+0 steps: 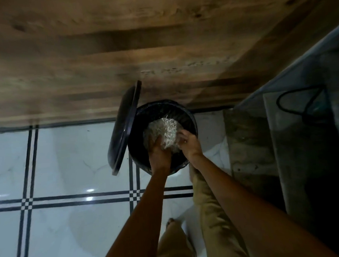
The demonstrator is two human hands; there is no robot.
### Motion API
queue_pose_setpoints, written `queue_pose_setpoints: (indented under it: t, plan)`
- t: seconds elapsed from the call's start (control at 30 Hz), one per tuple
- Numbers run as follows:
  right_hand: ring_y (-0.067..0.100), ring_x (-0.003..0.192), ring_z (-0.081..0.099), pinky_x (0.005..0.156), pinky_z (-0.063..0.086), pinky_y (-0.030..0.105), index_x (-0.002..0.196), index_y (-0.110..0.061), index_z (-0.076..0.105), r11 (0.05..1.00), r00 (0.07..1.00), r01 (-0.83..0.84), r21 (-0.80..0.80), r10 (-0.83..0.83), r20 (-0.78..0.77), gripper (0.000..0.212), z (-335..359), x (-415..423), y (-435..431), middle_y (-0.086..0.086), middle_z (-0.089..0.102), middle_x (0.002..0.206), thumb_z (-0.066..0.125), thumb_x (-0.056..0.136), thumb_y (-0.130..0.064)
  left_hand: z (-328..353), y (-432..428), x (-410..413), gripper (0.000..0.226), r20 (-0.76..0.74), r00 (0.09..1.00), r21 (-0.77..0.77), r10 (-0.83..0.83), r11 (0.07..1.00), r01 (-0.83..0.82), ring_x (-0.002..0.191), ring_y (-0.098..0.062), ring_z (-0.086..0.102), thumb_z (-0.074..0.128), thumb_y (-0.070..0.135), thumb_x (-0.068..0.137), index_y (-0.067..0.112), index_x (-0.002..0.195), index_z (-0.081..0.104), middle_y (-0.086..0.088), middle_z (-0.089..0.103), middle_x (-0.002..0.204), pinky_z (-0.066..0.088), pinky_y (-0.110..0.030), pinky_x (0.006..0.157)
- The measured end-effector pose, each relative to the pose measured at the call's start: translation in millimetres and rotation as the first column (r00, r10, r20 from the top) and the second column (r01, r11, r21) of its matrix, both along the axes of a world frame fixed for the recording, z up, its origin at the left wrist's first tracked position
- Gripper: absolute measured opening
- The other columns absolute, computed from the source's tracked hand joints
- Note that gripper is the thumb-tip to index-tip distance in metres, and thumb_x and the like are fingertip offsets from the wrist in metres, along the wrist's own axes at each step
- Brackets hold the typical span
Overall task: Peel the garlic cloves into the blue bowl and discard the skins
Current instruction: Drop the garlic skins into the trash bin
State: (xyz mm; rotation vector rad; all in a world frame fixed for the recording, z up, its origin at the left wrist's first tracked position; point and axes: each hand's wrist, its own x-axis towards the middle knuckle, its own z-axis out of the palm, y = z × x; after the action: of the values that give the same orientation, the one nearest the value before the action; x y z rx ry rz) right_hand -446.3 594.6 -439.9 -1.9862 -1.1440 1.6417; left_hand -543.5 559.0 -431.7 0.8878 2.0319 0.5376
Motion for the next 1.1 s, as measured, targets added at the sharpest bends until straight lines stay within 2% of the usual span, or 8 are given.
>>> queue_pose_setpoints:
  t: [0.2, 0.33, 0.43, 0.5, 0.67, 0.83, 1.0, 1.1]
  plan:
    - [0.022, 0.1, 0.056, 0.092, 0.047, 0.037, 0.121, -0.023, 0.058, 0.967, 0.964, 0.239, -0.088, -0.247, -0.097, 0.032, 75, 2, -9, 0.01, 0.062, 0.119, 0.051, 0.092, -0.012, 82, -16, 6, 0.003, -0.046, 0.999, 0.131, -0.014, 0.991, 0.02, 0.08, -0.016, 0.059, 0.059, 0.01, 0.09, 0.011, 0.093, 0.059, -0.003, 0.064, 0.085, 0.044, -0.024, 0.072]
    - [0.018, 0.096, 0.055, 0.092, 0.046, 0.033, 0.143, -0.017, 0.028, 0.925, 0.921, 0.366, 0.101, -0.344, -0.184, 0.057, 183, 25, -39, 0.004, 0.058, 0.103, 0.052, 0.093, -0.007, 165, -28, 11, 0.024, -0.05, 0.991, 0.277, -0.122, 0.952, 0.131, 0.1, -0.02, 0.062, 0.055, 0.0, 0.088, 0.009, 0.106, 0.068, -0.007, 0.068, 0.106, 0.046, -0.027, 0.092]
    - [0.005, 0.074, 0.059, 0.067, 0.048, 0.012, 0.131, -0.006, 0.041, 0.885, 0.878, 0.426, 0.186, -0.356, -0.319, 0.039, 279, 59, -76, 0.007, 0.058, 0.095, 0.051, 0.093, -0.003, 240, -48, 29, 0.024, -0.012, 0.957, 0.365, -0.29, 0.889, 0.275, 0.098, -0.014, 0.062, 0.056, 0.002, 0.09, 0.012, 0.109, 0.067, -0.003, 0.069, 0.105, 0.048, -0.023, 0.088]
    - [0.0, 0.071, 0.062, 0.069, 0.048, 0.013, 0.122, -0.003, 0.05, 0.844, 0.872, 0.459, 0.277, -0.369, -0.32, 0.029, 334, 90, -108, 0.004, 0.064, 0.09, 0.051, 0.093, -0.005, 290, -62, 54, 0.022, -0.015, 0.905, 0.422, -0.425, 0.818, 0.391, 0.094, -0.008, 0.061, 0.055, 0.005, 0.091, 0.012, 0.109, 0.067, 0.0, 0.068, 0.101, 0.046, -0.016, 0.083]
    - [0.011, 0.085, 0.061, 0.079, 0.048, 0.027, 0.114, -0.013, 0.057, 0.683, 0.79, 0.61, 0.401, -0.561, -0.246, 0.021, 435, 187, -211, 0.002, 0.066, 0.095, 0.053, 0.093, -0.011, 395, -108, 162, 0.018, 0.042, 0.674, 0.482, -0.738, 0.606, 0.633, 0.089, -0.01, 0.063, 0.057, 0.005, 0.091, 0.01, 0.105, 0.067, 0.002, 0.066, 0.092, 0.049, -0.019, 0.08]
    - [0.014, 0.081, 0.059, 0.073, 0.045, 0.025, 0.112, -0.006, 0.062, 0.406, 0.539, 0.78, 0.476, -0.822, -0.182, 0.022, 474, 278, -353, 0.007, 0.064, 0.092, 0.055, 0.091, -0.009, 435, -208, 285, 0.016, 0.095, 0.356, 0.516, -0.93, 0.352, 0.781, 0.075, 0.004, 0.06, 0.06, -0.001, 0.088, 0.0, 0.102, 0.068, -0.005, 0.067, 0.093, 0.044, -0.004, 0.072]
    - [-0.003, 0.071, 0.057, 0.068, 0.045, 0.02, 0.105, -0.009, 0.064, 0.167, 0.292, 0.816, 0.554, -0.945, -0.145, 0.018, 474, 327, -504, -0.003, 0.064, 0.084, 0.06, 0.088, -0.008, 438, -342, 378, 0.021, 0.014, -0.005, 0.538, -1.0, 0.003, 0.843, 0.088, -0.016, 0.066, 0.062, -0.007, 0.082, 0.003, 0.099, 0.071, -0.01, 0.071, 0.097, 0.047, -0.014, 0.079]
    - [0.011, 0.088, 0.062, 0.083, 0.05, 0.032, 0.101, -0.014, 0.065, 0.114, 0.155, 0.807, 0.579, -0.988, -0.021, 0.015, 467, 343, -596, 0.004, 0.068, 0.096, 0.059, 0.088, -0.008, 436, -419, 418, 0.022, -0.023, -0.105, 0.517, -0.994, -0.102, 0.85, 0.093, -0.021, 0.066, 0.062, -0.004, 0.082, 0.002, 0.102, 0.071, -0.012, 0.071, 0.1, 0.047, -0.023, 0.084]
